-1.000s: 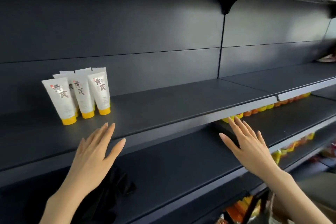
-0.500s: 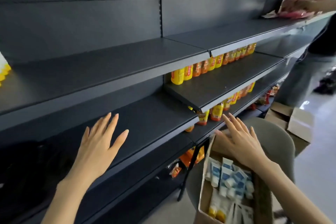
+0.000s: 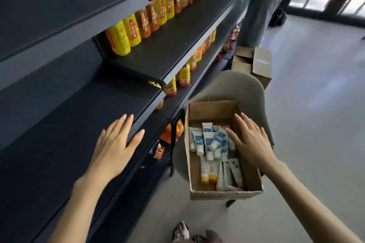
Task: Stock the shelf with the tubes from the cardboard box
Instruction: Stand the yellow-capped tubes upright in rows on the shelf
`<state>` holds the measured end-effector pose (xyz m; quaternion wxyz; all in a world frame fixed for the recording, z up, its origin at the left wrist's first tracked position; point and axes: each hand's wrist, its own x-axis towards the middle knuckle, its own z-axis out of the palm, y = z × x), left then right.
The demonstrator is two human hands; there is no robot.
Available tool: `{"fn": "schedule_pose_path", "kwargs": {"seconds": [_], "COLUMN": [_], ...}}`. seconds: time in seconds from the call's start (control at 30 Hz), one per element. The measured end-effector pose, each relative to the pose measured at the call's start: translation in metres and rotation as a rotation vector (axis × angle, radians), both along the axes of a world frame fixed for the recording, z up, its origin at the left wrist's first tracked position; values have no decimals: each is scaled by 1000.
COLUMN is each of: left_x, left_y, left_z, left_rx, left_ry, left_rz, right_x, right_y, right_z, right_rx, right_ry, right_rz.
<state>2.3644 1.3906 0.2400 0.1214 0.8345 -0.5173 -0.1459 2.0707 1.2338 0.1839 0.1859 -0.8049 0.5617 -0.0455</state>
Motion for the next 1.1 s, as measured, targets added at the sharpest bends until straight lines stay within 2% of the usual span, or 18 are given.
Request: {"fn": "schedule_pose_path", "kwargs": {"seconds": [0.3,0.63,0.93,1.1], "left_x": [-21,-46,-74,-79], "left_y": [-66,-123,-141,-137], "left_z": [-78,-162,-221,-234], "left_rx": [209,390,389,373], "left_ry": [88,130,195,246], "left_rz": [-237,-354,-409,-392], "right_x": [-22,-31,-34,-29], "right_y": [2,-21,-31,-36], "right_z": [-91,-203,-283,-315], "right_rx": [182,482,877,856], "right_ry": [38,-11,83,65], "right_rz": [-225,-398,-444,-496]}}
